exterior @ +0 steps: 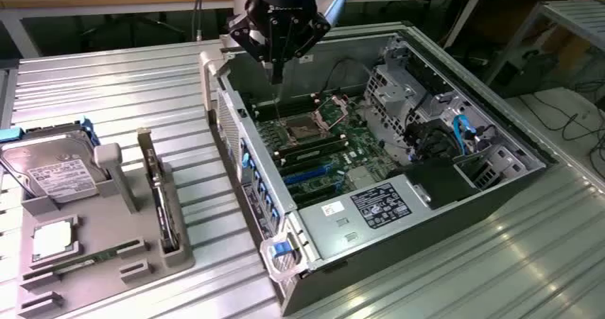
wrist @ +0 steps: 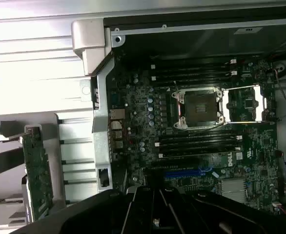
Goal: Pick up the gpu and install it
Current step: 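Reach for the gpu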
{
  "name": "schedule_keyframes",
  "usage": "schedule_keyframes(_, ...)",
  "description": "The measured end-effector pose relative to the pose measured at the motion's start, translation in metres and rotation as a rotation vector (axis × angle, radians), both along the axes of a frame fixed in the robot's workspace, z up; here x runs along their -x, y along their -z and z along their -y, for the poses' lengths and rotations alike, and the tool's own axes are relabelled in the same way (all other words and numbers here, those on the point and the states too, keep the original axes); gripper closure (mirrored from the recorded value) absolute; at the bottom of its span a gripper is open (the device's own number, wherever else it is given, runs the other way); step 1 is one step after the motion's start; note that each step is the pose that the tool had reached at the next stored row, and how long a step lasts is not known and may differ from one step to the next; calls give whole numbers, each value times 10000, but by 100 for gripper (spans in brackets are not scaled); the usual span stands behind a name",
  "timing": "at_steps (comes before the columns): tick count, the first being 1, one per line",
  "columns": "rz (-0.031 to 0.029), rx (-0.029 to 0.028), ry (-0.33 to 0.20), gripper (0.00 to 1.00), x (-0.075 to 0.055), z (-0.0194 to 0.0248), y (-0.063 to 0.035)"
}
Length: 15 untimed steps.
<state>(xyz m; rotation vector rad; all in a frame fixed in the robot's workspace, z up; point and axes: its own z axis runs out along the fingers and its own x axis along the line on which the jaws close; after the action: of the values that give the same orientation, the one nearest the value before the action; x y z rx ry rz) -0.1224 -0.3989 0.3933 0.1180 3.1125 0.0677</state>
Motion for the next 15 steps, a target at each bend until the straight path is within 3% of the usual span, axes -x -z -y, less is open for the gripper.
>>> schedule_keyframes(3,0,0,0,89,103,3,0)
schedule_keyframes(4,1,-16,-169,89,195,16,0)
schedule_keyframes(5,1,-31,-755,89,254,20,0)
schedule_keyframes(7,0,-43,-1105,89,324,35,0)
schedule_keyframes(15,-18,-44,-1132,89,532,53,11)
